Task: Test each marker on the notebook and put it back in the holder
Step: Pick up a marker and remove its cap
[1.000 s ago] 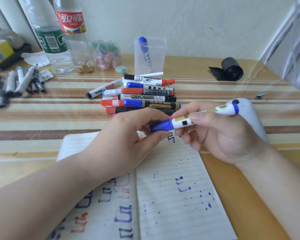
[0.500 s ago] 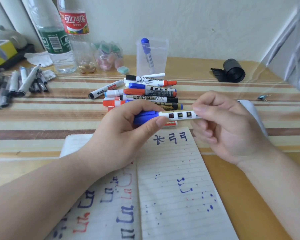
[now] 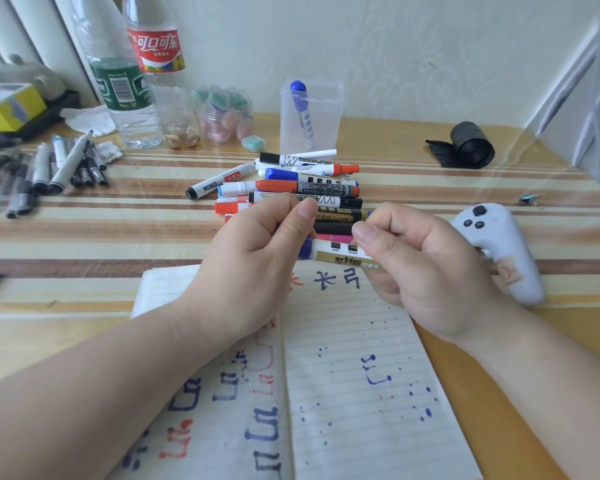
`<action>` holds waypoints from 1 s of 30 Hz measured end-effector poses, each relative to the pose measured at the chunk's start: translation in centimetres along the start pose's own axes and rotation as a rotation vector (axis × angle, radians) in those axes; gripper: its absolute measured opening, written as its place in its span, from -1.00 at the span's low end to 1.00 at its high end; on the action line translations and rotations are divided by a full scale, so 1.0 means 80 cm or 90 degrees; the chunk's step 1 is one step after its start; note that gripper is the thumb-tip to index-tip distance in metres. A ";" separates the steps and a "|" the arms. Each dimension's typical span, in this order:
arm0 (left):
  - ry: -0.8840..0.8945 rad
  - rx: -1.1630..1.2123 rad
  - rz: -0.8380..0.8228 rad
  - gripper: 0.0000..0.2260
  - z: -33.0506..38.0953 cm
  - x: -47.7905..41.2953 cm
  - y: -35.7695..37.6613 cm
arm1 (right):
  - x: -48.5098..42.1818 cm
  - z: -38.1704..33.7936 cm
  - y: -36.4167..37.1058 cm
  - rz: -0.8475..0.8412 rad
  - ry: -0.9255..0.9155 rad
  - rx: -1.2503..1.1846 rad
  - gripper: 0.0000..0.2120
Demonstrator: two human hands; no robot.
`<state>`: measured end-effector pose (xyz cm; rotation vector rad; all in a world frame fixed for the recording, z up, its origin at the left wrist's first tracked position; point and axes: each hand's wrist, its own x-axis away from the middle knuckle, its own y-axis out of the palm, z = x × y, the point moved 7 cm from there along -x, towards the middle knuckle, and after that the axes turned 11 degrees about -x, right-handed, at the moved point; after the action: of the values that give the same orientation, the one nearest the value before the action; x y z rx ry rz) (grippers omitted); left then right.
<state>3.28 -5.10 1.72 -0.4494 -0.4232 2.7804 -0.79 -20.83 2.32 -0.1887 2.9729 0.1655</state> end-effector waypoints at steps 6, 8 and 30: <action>0.021 -0.038 0.040 -0.71 0.009 0.006 -0.005 | 0.001 0.007 0.014 0.021 0.046 -0.118 -0.67; 0.010 -0.015 0.034 -0.68 0.008 0.008 -0.006 | 0.005 0.004 0.018 0.016 0.041 -0.127 -0.69; 0.359 -0.342 0.069 -0.71 0.038 0.018 0.003 | -0.002 0.001 0.014 -0.024 -0.021 -0.020 -0.82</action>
<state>0.90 -5.56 4.05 -1.3596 -1.0154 2.4432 -0.74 -19.72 2.38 -0.2444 2.9324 0.2096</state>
